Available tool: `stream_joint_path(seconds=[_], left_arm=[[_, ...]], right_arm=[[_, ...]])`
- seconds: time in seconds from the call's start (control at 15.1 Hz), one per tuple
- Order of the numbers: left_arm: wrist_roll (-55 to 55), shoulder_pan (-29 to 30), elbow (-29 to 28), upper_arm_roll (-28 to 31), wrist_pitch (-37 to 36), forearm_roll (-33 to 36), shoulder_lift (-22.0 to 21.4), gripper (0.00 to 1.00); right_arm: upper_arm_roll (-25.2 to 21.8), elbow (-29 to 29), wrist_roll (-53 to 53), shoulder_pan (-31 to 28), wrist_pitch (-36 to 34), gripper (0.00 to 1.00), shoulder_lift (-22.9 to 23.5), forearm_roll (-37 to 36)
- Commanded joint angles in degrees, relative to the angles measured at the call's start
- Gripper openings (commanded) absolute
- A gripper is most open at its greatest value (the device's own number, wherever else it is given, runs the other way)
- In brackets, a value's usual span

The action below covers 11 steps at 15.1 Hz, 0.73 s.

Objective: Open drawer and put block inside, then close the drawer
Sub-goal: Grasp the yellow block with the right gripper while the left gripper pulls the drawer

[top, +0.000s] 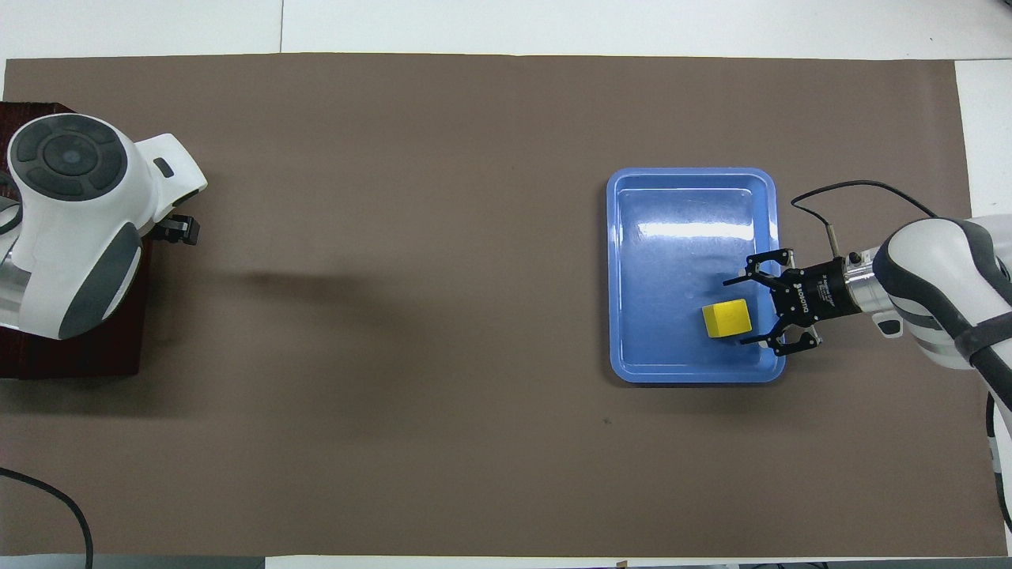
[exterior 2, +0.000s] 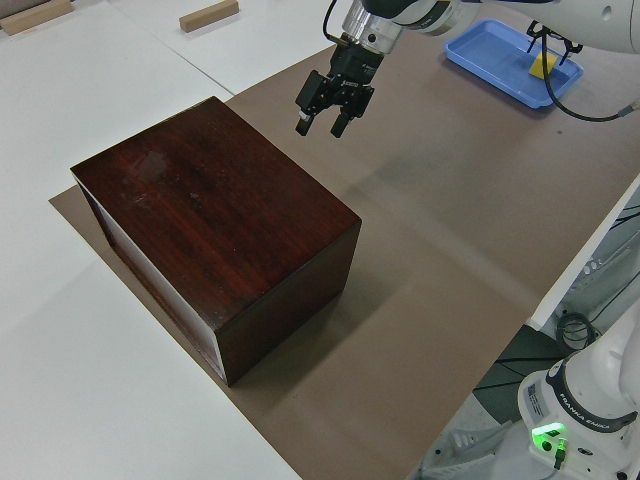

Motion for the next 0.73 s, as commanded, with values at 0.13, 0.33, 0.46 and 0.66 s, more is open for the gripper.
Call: stream_joint_path(seconds=[0.13, 0.33, 0.46, 0.66], left_arm=[[-0.17, 2.86, -2.79, -0.05, 5.43, 3.57, 1.02, 1.0], [-0.17, 3.03, -3.84, -0.14, 6.65, 4.9, 1.73, 1.0], [-0.17, 2.95, -5.51, -0.22, 8.85, 4.9, 1.65, 1.0], [-0.26, 2.42, -6.48, -0.31, 9.21, 4.9, 1.56, 1.0]], right_arm=[[0.46, -1.04, -2.58, -0.71, 2.44, 0.0, -0.53, 1.5], [0.46, 0.8, -1.88, -0.54, 1.74, 0.0, -0.44, 1.5], [0.46, 5.26, 0.74, -0.01, -1.84, 0.0, -0.79, 1.32], [0.98, 12.47, 6.63, 0.43, -7.56, 0.0, -1.58, 0.71]])
